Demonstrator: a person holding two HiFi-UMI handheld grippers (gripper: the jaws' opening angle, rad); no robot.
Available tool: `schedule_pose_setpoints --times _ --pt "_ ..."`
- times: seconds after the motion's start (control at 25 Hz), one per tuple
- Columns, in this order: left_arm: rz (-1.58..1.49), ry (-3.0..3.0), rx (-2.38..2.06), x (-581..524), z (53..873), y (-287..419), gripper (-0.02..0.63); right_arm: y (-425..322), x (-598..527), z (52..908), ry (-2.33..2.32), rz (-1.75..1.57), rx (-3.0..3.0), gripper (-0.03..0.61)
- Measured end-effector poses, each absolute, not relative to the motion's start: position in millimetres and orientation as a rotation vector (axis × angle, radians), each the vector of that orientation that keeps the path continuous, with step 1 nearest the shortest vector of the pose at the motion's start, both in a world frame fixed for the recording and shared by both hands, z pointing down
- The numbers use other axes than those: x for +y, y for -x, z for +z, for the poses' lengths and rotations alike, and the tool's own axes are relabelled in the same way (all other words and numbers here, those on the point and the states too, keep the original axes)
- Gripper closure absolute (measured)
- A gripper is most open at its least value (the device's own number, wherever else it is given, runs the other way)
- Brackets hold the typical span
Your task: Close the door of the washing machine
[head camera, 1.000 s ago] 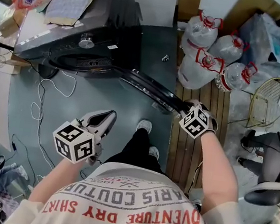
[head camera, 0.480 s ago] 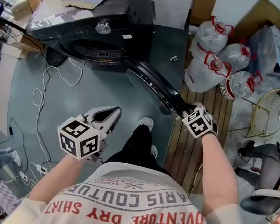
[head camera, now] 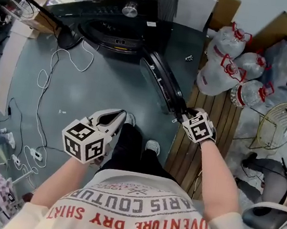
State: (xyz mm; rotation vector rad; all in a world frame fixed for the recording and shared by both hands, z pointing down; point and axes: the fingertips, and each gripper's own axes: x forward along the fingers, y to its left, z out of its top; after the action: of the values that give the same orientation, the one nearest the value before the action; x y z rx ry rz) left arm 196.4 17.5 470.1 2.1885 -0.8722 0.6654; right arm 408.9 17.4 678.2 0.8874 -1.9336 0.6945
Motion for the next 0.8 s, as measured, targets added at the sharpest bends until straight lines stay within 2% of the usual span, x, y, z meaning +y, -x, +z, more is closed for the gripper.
schedule_pose_setpoints --times 0.4,0.8 --pt "0.657 -2.166 -0.867 44 474 -163 0.588 -356 41 677 -0.954 0.788 -1.933 0.502" --pt "0.642 -2.154 -0.84 61 478 -69 0.588 -282 61 679 -1.089 0.87 -1.879 0.495"
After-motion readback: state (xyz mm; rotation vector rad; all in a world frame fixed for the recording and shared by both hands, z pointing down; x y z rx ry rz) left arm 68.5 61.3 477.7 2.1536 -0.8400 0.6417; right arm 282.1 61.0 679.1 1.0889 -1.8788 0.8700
